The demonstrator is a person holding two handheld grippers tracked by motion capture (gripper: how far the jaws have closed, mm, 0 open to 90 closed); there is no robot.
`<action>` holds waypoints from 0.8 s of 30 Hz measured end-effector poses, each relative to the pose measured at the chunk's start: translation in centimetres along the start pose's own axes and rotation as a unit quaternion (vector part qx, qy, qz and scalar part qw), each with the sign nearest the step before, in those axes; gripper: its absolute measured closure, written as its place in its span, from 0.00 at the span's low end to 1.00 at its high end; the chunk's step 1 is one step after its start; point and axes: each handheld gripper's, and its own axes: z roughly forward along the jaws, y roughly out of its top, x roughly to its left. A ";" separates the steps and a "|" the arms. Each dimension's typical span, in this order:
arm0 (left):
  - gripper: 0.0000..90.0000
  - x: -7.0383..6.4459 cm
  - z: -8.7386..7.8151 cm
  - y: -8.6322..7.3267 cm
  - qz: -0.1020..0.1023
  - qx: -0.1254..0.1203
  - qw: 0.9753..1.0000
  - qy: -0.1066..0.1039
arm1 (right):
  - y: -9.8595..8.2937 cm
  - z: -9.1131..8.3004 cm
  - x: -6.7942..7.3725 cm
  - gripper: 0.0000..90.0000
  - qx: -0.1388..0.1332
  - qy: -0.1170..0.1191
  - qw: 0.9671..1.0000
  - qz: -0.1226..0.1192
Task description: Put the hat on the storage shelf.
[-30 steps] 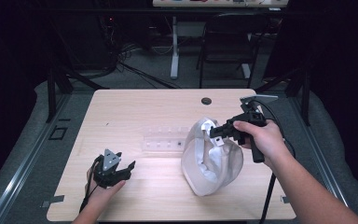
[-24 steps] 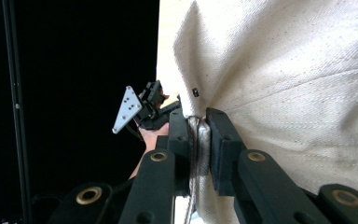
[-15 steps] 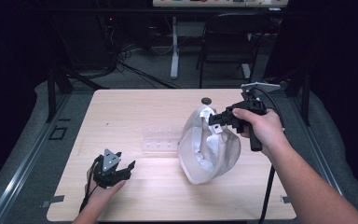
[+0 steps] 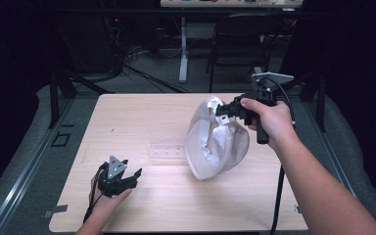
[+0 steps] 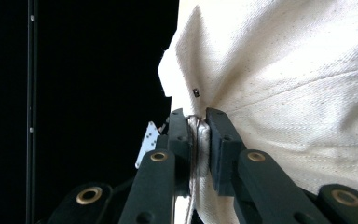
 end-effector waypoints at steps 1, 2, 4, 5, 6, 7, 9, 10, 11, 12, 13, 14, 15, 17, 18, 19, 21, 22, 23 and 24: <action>0.43 0.0 0.0 0.0 0.000 0.000 1.000 0.000 | 0.2 0.0 0.1 0.90 -0.002 0.000 1.000 0.001; 0.43 0.0 0.0 0.0 0.000 0.002 1.000 -0.001 | 0.3 0.1 0.1 0.90 -0.005 0.000 1.000 0.002; 0.45 -0.1 -0.1 0.1 -0.001 0.000 1.000 -0.003 | 0.7 0.1 0.3 0.90 -0.010 0.002 1.000 0.002; 0.46 -0.1 -0.1 0.1 0.000 0.000 1.000 -0.004 | 0.8 0.2 0.4 0.90 -0.012 0.002 1.000 0.003; 0.46 -0.1 -0.1 0.1 0.001 0.000 1.000 -0.005 | 0.9 0.2 0.4 0.90 -0.013 0.001 1.000 0.002; 0.46 -0.2 -0.1 0.2 0.002 0.000 1.000 -0.006 | 1.0 0.3 0.5 0.90 -0.015 0.000 1.000 0.002; 0.47 -0.3 -0.1 0.1 0.003 0.001 1.000 -0.007 | 1.3 0.4 0.7 0.90 -0.018 -0.001 1.000 0.004; 0.47 -0.3 -0.1 0.1 0.004 0.001 1.000 -0.007 | 1.4 0.5 0.7 0.90 -0.021 -0.002 1.000 0.002; 0.47 -0.3 -0.1 0.2 0.005 0.001 1.000 -0.008 | 1.5 0.5 0.8 0.90 -0.022 -0.002 1.000 0.002; 0.47 -0.3 -0.1 0.2 0.006 0.000 1.000 -0.008 | 1.7 0.5 0.8 0.90 -0.024 0.000 1.000 0.004; 0.48 -0.3 -0.1 0.2 0.006 -0.001 1.000 -0.009 | 1.8 0.6 0.8 0.90 -0.028 0.002 1.000 0.007; 0.48 -0.3 -0.1 0.2 0.006 0.000 1.000 -0.009 | 1.9 0.7 0.8 0.90 -0.029 0.001 1.000 0.006; 0.48 -0.3 0.0 0.2 0.007 0.000 1.000 -0.009 | 2.0 0.8 0.8 0.90 -0.031 0.000 0.999 0.006; 0.48 -0.3 0.0 0.2 0.007 0.001 1.000 -0.009 | 2.2 1.0 0.8 0.90 -0.034 0.000 0.999 0.007; 0.48 -0.4 0.0 0.2 0.008 0.001 1.000 -0.009 | 2.3 1.1 0.8 0.90 -0.035 0.000 0.999 0.006; 0.49 -0.4 0.1 0.1 0.007 0.001 1.000 -0.010 | 2.5 1.2 0.8 0.90 -0.037 0.000 0.999 0.008; 0.49 -0.5 0.1 0.2 0.008 0.002 1.000 -0.012 | 2.7 1.3 0.8 0.90 -0.041 -0.002 0.999 0.009; 0.49 -0.5 0.1 0.2 0.009 0.003 1.000 -0.012 | 2.8 1.4 0.8 0.90 -0.046 -0.003 0.999 0.011; 0.49 -0.5 0.1 0.2 0.010 0.002 1.000 -0.013 | 2.9 1.4 0.8 0.90 -0.049 -0.004 0.999 0.012; 0.49 -0.5 0.2 0.2 0.010 0.002 1.000 -0.013 | 3.0 1.5 0.8 0.90 -0.050 -0.003 0.999 0.012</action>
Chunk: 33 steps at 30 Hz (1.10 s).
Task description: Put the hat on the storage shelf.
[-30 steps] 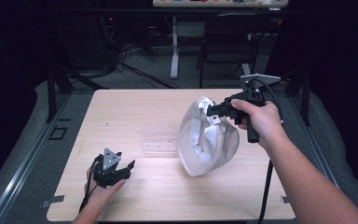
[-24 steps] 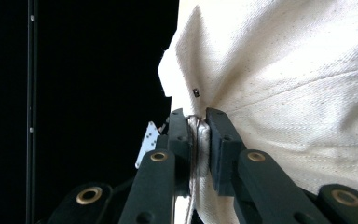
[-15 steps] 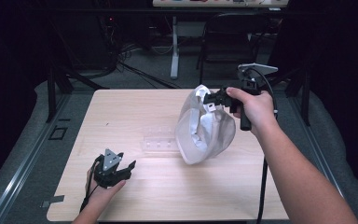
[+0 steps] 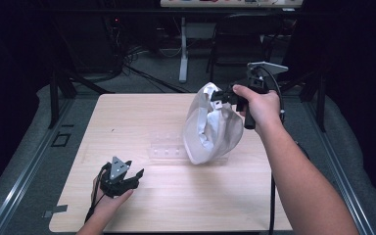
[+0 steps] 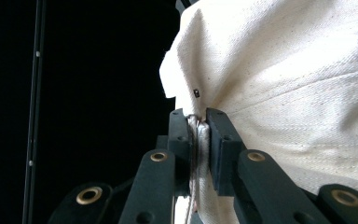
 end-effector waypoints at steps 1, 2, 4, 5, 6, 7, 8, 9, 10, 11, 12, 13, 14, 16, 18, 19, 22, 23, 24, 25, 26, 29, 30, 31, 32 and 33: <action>0.49 0.0 0.0 0.0 0.001 -0.001 1.000 0.000 | 0.1 0.0 0.0 0.90 -0.002 0.000 1.000 0.000; 0.48 0.0 0.0 0.0 0.001 -0.001 1.000 -0.001 | 0.2 0.0 0.0 0.90 -0.005 0.000 1.000 0.002; 0.48 -0.1 0.1 0.0 0.002 -0.001 1.000 -0.002 | 0.4 0.1 0.0 0.90 -0.014 0.001 1.000 0.002; 0.48 -0.2 0.1 0.0 0.003 -0.002 1.000 -0.003 | 0.5 0.1 0.1 0.90 -0.019 0.000 1.000 0.006; 0.47 -0.2 0.2 0.1 0.003 -0.003 1.000 -0.004 | 0.7 0.1 0.0 0.90 -0.023 -0.001 1.000 0.006; 0.47 -0.4 0.2 0.1 0.004 -0.005 1.000 -0.006 | 0.7 0.1 0.0 0.90 -0.026 0.000 1.000 0.007; 0.46 -0.5 0.2 0.1 0.008 -0.006 1.000 -0.008 | 0.9 0.2 -0.1 0.90 -0.029 -0.001 1.000 0.008; 0.46 -0.7 0.3 0.2 0.010 -0.008 1.000 -0.010 | 0.9 0.3 -0.2 0.90 -0.031 -0.004 0.999 0.009; 0.46 -0.8 0.4 0.2 0.013 -0.008 1.000 -0.011 | 1.0 0.3 -0.4 0.90 -0.035 -0.003 0.999 0.012; 0.46 -1.0 0.4 0.3 0.015 -0.009 1.000 -0.012 | 1.0 0.4 -0.5 0.90 -0.037 0.000 0.999 0.013; 0.45 -1.2 0.5 0.4 0.017 -0.009 1.000 -0.015 | 1.0 0.4 -0.6 0.90 -0.038 0.001 0.999 0.014; 0.45 -1.3 0.6 0.5 0.019 -0.009 1.000 -0.016 | 1.0 0.5 -0.6 0.90 -0.039 0.000 0.999 0.014; 0.45 -1.5 0.7 0.6 0.017 -0.010 1.000 -0.019 | 1.0 0.5 -0.7 0.90 -0.040 0.001 0.999 0.014; 0.45 -2.0 1.1 1.1 0.014 -0.015 0.999 -0.029 | 1.1 0.5 -0.8 0.90 -0.039 0.002 0.999 0.012; 0.46 -2.4 1.4 1.5 0.012 -0.018 0.999 -0.037 | 1.1 0.6 -0.8 0.90 -0.039 0.004 0.999 0.012; 0.46 -2.7 1.6 1.8 0.011 -0.018 0.999 -0.043 | 1.1 0.6 -0.8 0.90 -0.040 0.003 0.999 0.012; 0.46 -3.8 2.2 2.6 0.023 -0.019 0.998 -0.050 | 1.0 0.8 -0.7 0.90 -0.039 0.003 0.999 0.008; 0.46 -4.3 2.4 2.9 0.028 -0.017 0.998 -0.048 | 1.0 0.7 -0.6 0.90 -0.036 0.003 0.999 0.007; 0.46 -4.6 2.5 3.1 0.034 -0.018 0.998 -0.049 | 1.0 0.8 -0.6 0.90 -0.038 0.001 0.999 0.007; 0.46 -5.0 2.7 3.4 0.040 -0.020 0.998 -0.049 | 1.0 0.8 -0.6 0.90 -0.038 0.000 0.999 0.007; 0.46 -5.4 2.8 3.7 0.046 -0.020 0.997 -0.052 | 0.9 0.8 -0.6 0.90 -0.038 0.000 0.999 0.006; 0.46 -6.8 3.0 4.7 0.063 -0.030 0.996 -0.060 | 0.9 0.8 -0.6 0.90 -0.036 0.000 0.999 0.004; 0.47 -7.0 3.1 4.9 0.065 -0.030 0.996 -0.062 | 0.8 0.8 -0.5 0.90 -0.036 0.001 0.999 0.002; 0.47 -7.4 3.3 5.2 0.066 -0.032 0.995 -0.067 | 0.8 0.7 -0.5 0.90 -0.036 0.000 0.999 0.002; 0.47 -7.8 3.5 5.6 0.068 -0.035 0.995 -0.069 | 0.8 0.7 -0.5 0.90 -0.038 -0.001 0.999 0.003; 0.48 -8.1 3.6 5.8 0.066 -0.037 0.995 -0.071 | 0.8 0.7 -0.5 0.90 -0.037 -0.001 0.999 0.002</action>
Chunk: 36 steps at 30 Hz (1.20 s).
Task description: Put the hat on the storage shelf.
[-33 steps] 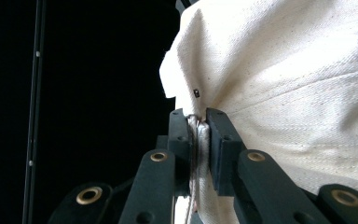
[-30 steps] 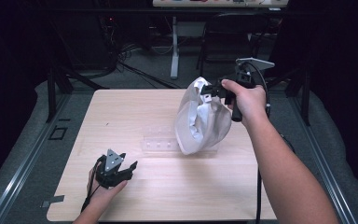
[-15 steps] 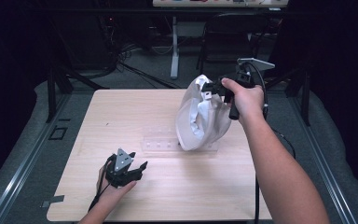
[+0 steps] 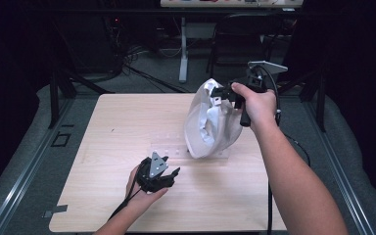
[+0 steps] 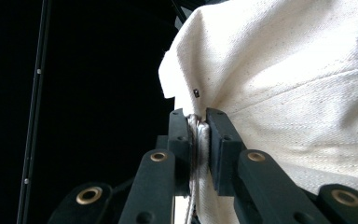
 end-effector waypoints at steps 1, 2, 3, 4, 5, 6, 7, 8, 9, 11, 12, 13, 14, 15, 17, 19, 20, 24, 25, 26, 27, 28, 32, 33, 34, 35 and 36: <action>0.48 -0.2 0.2 0.3 0.002 -0.001 1.000 -0.002 | 0.0 0.0 0.0 0.90 0.002 0.000 1.000 0.000; 0.48 -0.5 0.4 0.5 0.002 -0.002 1.000 -0.003 | 0.0 -0.1 0.0 0.90 0.002 0.001 1.000 0.000; 0.48 -0.8 0.7 0.8 0.005 -0.003 1.000 -0.002 | 0.0 -0.1 0.0 0.90 0.002 0.001 1.000 0.000; 0.49 -1.0 0.9 1.1 0.008 -0.003 1.000 -0.003 | 0.0 -0.1 0.0 0.90 0.000 0.001 1.000 0.000; 0.49 -1.2 1.1 1.2 0.010 -0.003 1.000 -0.002 | 0.0 -0.2 -0.1 0.90 -0.001 0.002 1.000 -0.001; 0.49 -1.4 1.3 1.5 0.013 -0.002 1.000 -0.002 | 0.0 -0.2 -0.1 0.90 0.000 0.001 1.000 -0.001; 0.49 -1.6 1.5 1.7 0.014 -0.003 1.000 -0.003 | 0.0 -0.2 -0.1 0.90 0.000 0.001 1.000 -0.001; 0.49 -1.8 1.7 2.0 0.016 -0.004 1.000 -0.004 | 0.0 -0.2 -0.1 0.90 -0.001 0.002 1.000 -0.003; 0.49 -2.0 1.8 2.3 0.019 -0.004 1.000 -0.004 | 0.0 -0.2 -0.1 0.90 0.000 0.002 1.000 -0.002; 0.50 -2.5 2.2 2.9 0.026 -0.004 1.000 -0.001 | 0.0 -0.2 0.0 0.90 0.002 0.002 1.000 -0.002; 0.50 -2.7 2.4 3.1 0.031 -0.003 1.000 -0.001 | 0.0 -0.1 0.0 0.90 0.003 0.003 1.000 -0.004; 0.50 -3.1 2.7 3.4 0.033 -0.004 0.999 0.001 | 0.0 -0.1 0.0 0.90 0.004 0.004 1.000 -0.006; 0.52 -3.3 2.9 3.6 0.037 -0.003 0.999 0.001 | 0.0 -0.1 0.0 0.90 0.006 0.002 1.000 -0.007; 0.52 -3.5 3.1 3.8 0.040 -0.004 0.999 0.002 | -0.1 0.0 0.1 0.90 0.006 0.003 1.000 -0.005; 0.54 -4.0 3.5 4.2 0.044 -0.003 0.999 0.001 | -0.1 0.0 0.1 0.90 0.006 0.004 1.000 -0.006; 0.55 -4.4 3.9 4.6 0.045 -0.002 0.999 0.004 | -0.1 0.0 0.0 0.90 0.006 0.003 1.000 -0.006; 0.55 -4.5 4.0 4.8 0.045 -0.002 0.999 0.006 | -0.1 0.0 0.1 0.90 0.006 0.003 1.000 -0.006; 0.58 -5.2 4.3 5.8 0.056 -0.005 0.998 0.015 | -0.1 0.0 0.1 0.90 0.008 0.004 1.000 -0.008; 0.59 -5.3 4.3 6.0 0.055 -0.006 0.998 0.015 | -0.1 0.0 0.1 0.90 0.009 0.003 1.000 -0.008; 0.62 -5.4 4.3 6.2 0.053 -0.007 0.998 0.015 | -0.1 0.0 0.1 0.90 0.009 0.003 1.000 -0.009; 0.63 -5.4 4.3 6.3 0.056 -0.007 0.998 0.015 | -0.1 0.0 0.1 0.90 0.009 0.003 1.000 -0.008; 0.64 -5.5 4.4 6.5 0.056 -0.008 0.998 0.018 | -0.1 -0.1 0.1 0.90 0.009 0.003 1.000 -0.008; 0.72 -5.6 4.4 6.9 0.069 -0.005 0.997 0.020 | -0.2 0.0 0.0 0.90 0.009 0.003 1.000 -0.010; 0.75 -5.7 4.4 7.0 0.075 -0.005 0.997 0.020 | -0.2 0.0 0.0 0.90 0.009 0.003 1.000 -0.010; 0.76 -5.7 4.4 7.0 0.078 -0.007 0.997 0.018 | -0.2 0.0 0.0 0.90 0.010 0.003 1.000 -0.009; 0.79 -5.7 4.2 7.0 0.085 -0.006 0.996 0.020 | -0.2 0.0 0.0 0.90 0.009 0.003 1.000 -0.009; 0.81 -5.7 4.2 7.0 0.089 -0.006 0.996 0.023 | -0.2 0.0 0.0 0.90 0.010 0.002 1.000 -0.009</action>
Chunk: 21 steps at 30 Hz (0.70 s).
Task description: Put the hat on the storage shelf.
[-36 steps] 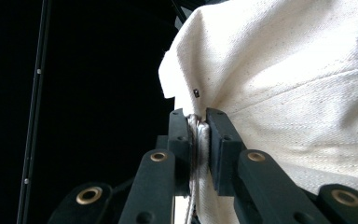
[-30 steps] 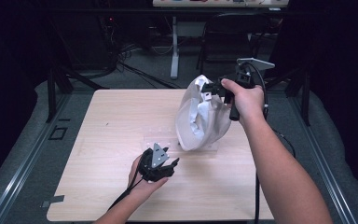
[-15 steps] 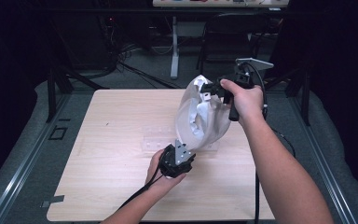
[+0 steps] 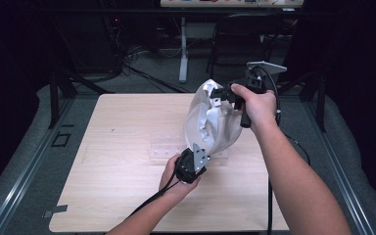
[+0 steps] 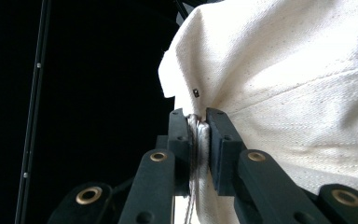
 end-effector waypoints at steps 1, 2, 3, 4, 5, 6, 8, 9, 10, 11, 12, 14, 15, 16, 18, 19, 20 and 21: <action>0.83 0.1 -0.1 0.0 0.003 0.000 1.000 0.000 | 0.0 0.0 0.0 0.90 0.000 0.000 1.000 0.000; 0.85 0.2 -0.2 0.0 0.002 0.000 1.000 0.000 | 0.0 0.0 0.0 0.90 -0.002 -0.001 1.000 0.001; 0.86 0.3 -0.3 -0.1 0.003 -0.001 1.000 0.001 | 0.0 0.0 0.0 0.90 -0.005 -0.001 1.000 0.001; 0.87 0.4 -0.4 -0.1 0.004 0.000 1.000 0.002 | 0.0 -0.1 0.0 0.90 -0.005 -0.001 1.000 0.001; 0.88 0.6 -0.6 -0.1 0.008 0.000 1.000 0.004 | 0.0 -0.1 0.0 0.90 -0.005 -0.003 1.000 0.003; 0.89 0.8 -0.7 -0.2 0.007 -0.002 1.000 0.004 | 0.1 -0.2 -0.1 0.90 -0.008 -0.005 1.000 0.000; 0.91 1.3 -1.0 -0.3 0.010 -0.003 1.000 0.002 | 0.1 -0.3 -0.1 0.90 -0.013 -0.005 1.000 0.005; 0.91 1.6 -1.1 -0.5 0.003 -0.005 1.000 -0.001 | 0.1 -0.4 -0.1 0.90 -0.013 -0.004 1.000 0.005; 0.91 1.8 -1.2 -0.6 0.001 -0.007 1.000 -0.004 | 0.1 -0.4 -0.1 0.90 -0.013 -0.004 1.000 0.007; 0.91 2.1 -1.3 -0.7 0.000 -0.006 1.000 -0.008 | 0.1 -0.5 -0.1 0.90 -0.013 -0.005 1.000 0.008; 0.91 2.3 -1.3 -0.8 -0.003 -0.007 1.000 -0.010 | 0.1 -0.5 -0.1 0.90 -0.014 -0.004 1.000 0.006; 0.92 3.0 -1.4 -1.2 -0.013 -0.019 0.999 -0.024 | 0.1 -0.5 0.0 0.90 -0.013 -0.005 1.000 0.007; 0.92 3.3 -1.4 -1.4 -0.017 -0.023 0.999 -0.030 | 0.1 -0.4 0.0 0.90 -0.013 -0.005 1.000 0.007; 0.92 3.5 -1.4 -1.5 -0.020 -0.027 0.999 -0.033 | 0.1 -0.4 0.0 0.90 -0.013 -0.005 1.000 0.005; 0.92 3.8 -1.5 -1.7 -0.022 -0.030 0.999 -0.035 | 0.1 -0.4 0.0 0.90 -0.011 -0.005 1.000 0.006; 0.92 3.9 -1.5 -1.8 -0.020 -0.031 0.999 -0.035 | 0.2 -0.4 0.0 0.90 -0.011 -0.006 1.000 0.005; 0.92 3.9 -1.5 -1.8 -0.020 -0.032 0.999 -0.036 | 0.2 -0.4 0.1 0.90 -0.012 -0.008 1.000 0.007; 0.92 3.9 -1.5 -1.8 -0.018 -0.032 0.999 -0.037 | 0.2 -0.4 0.1 0.90 -0.012 -0.008 1.000 0.007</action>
